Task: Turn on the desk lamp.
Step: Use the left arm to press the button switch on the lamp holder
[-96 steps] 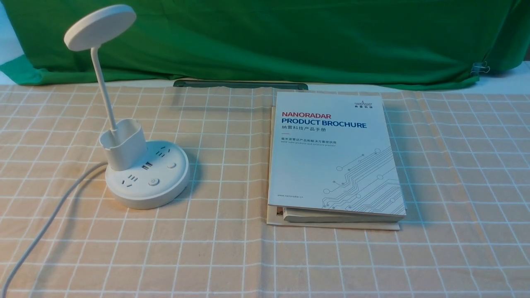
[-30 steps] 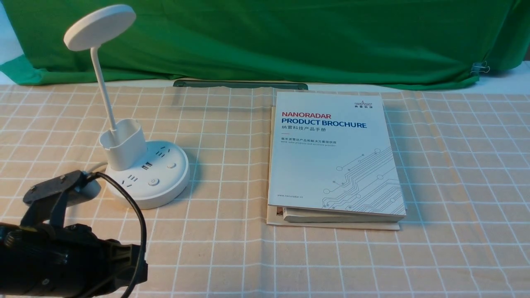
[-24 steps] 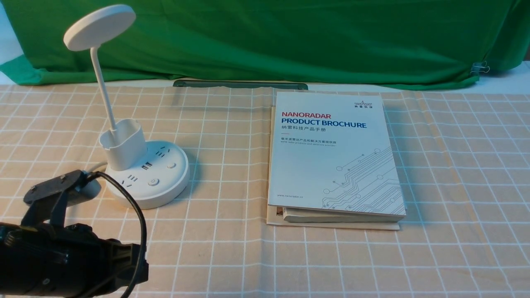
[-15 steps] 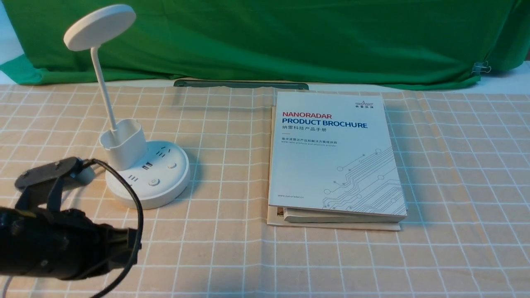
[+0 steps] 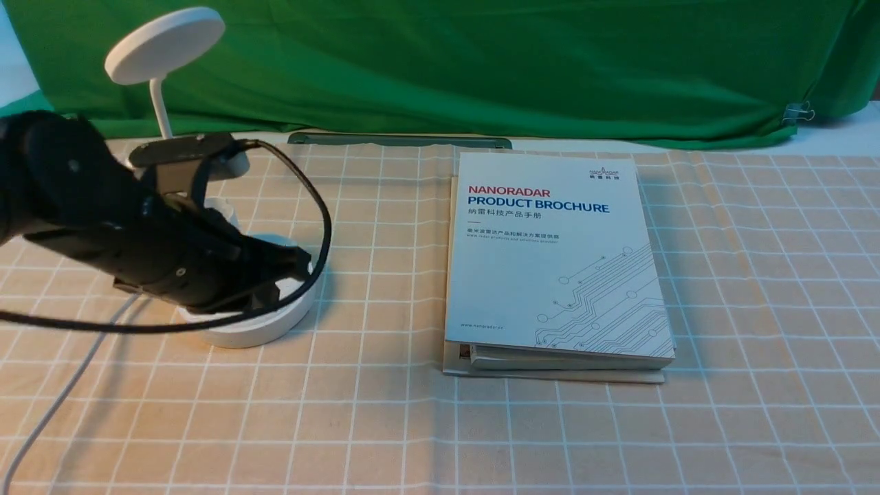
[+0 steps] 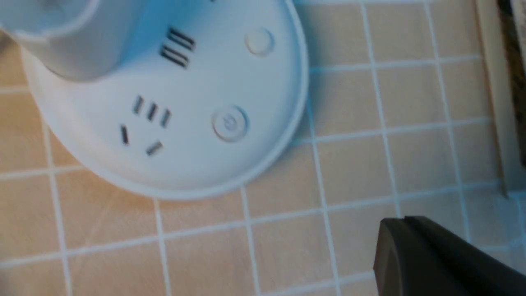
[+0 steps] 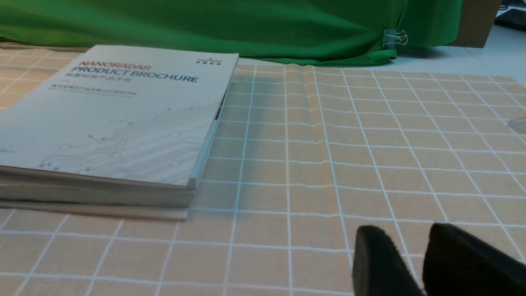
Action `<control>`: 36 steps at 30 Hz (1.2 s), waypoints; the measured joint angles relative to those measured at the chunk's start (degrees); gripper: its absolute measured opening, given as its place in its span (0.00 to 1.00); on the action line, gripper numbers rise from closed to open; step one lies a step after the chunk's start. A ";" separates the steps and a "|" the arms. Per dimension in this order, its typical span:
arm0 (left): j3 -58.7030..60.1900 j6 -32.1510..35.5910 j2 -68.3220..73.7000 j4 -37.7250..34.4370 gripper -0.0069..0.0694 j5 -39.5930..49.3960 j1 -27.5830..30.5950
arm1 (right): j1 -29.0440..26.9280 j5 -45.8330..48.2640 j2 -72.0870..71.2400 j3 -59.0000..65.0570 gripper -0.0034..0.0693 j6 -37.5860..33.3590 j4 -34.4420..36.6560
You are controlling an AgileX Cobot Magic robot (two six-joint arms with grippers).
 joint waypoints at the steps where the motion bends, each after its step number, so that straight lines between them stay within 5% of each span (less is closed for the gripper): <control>1: -1.01 -1.09 1.48 1.88 0.09 -0.66 -0.05 | 0.00 0.00 0.00 0.00 0.38 0.00 0.00; 6: -8.50 -5.09 10.12 8.67 0.09 -3.48 -0.05 | 0.00 0.00 0.00 0.00 0.38 0.00 0.00; 36: -11.84 -5.43 18.86 10.97 0.09 -8.21 -0.05 | 0.00 0.00 0.00 0.00 0.38 0.00 0.00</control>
